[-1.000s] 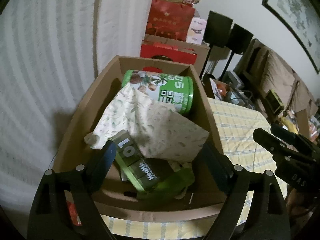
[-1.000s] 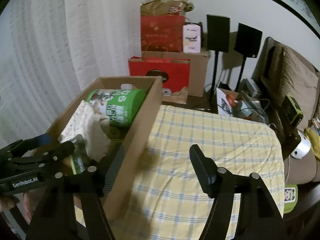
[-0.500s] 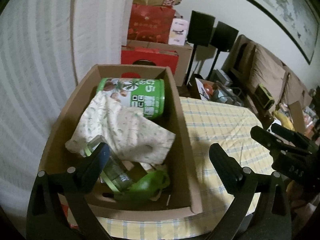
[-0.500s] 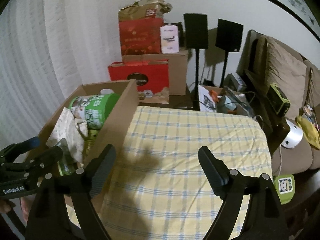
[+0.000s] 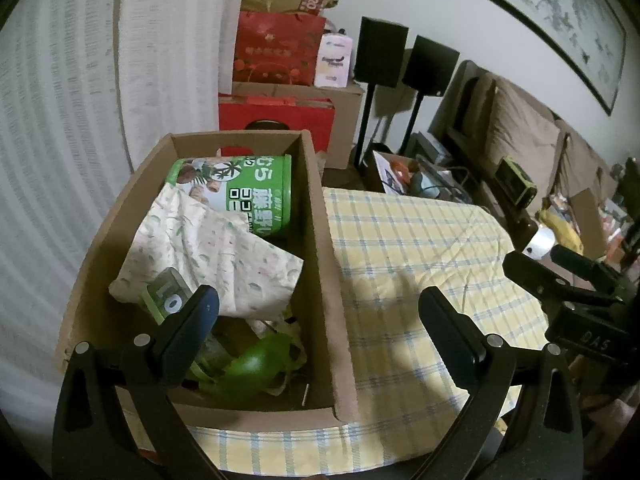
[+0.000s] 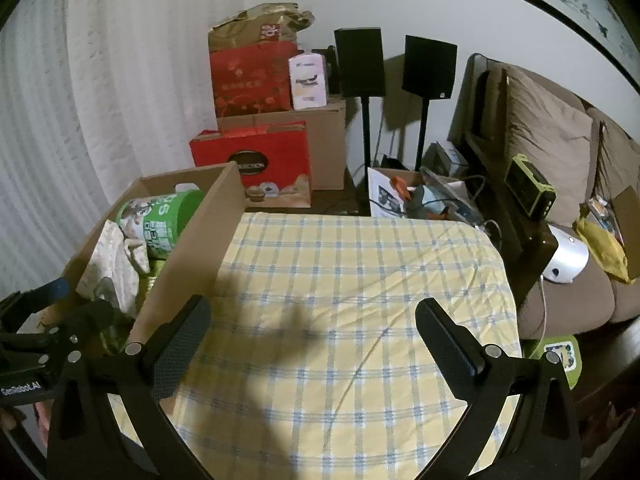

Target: Organize objects

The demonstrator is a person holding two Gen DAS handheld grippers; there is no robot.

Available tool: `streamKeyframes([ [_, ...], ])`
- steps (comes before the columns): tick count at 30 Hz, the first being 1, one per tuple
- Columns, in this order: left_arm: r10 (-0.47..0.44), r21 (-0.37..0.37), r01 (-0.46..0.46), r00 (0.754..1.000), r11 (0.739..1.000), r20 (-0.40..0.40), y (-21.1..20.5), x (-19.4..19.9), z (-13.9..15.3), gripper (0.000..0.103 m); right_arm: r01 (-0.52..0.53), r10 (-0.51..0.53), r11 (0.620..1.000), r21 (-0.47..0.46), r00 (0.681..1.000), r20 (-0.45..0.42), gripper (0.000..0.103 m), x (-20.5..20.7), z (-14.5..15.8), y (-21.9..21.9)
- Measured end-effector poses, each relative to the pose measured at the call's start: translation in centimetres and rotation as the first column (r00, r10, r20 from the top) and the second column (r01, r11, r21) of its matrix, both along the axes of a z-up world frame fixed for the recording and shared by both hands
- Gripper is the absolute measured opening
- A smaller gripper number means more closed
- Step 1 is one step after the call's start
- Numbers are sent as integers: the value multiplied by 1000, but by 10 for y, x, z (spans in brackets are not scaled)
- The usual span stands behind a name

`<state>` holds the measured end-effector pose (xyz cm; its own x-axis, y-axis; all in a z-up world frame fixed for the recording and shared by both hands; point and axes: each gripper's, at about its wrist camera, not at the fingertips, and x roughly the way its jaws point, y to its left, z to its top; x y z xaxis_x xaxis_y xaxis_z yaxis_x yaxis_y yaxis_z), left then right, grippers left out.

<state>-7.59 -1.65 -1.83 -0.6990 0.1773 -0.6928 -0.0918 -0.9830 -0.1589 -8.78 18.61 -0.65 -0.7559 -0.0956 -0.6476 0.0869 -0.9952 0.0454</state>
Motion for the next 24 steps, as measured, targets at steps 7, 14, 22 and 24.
streamKeyframes([
  [7, 10, 14, -10, 1000, 1000, 4, 3, 2, 1, 103, -2, 2, 1000, -4, 1000, 7, 103, 4, -1, 3],
  [14, 18, 7, -19, 1000, 1000, 9, 4, 7, 0, 103, -5, 5, 1000, -14, 1000, 12, 103, 10, -3, 3],
  [22, 25, -11, -25, 999, 1000, 38, 3, 15, -6, 103, -10, 10, 1000, -14, 1000, 23, 103, 21, -7, 3],
  [24, 23, -9, -23, 999, 1000, 41, 3, 18, -8, 103, -9, 9, 1000, -5, 1000, 23, 103, 23, -6, 2],
])
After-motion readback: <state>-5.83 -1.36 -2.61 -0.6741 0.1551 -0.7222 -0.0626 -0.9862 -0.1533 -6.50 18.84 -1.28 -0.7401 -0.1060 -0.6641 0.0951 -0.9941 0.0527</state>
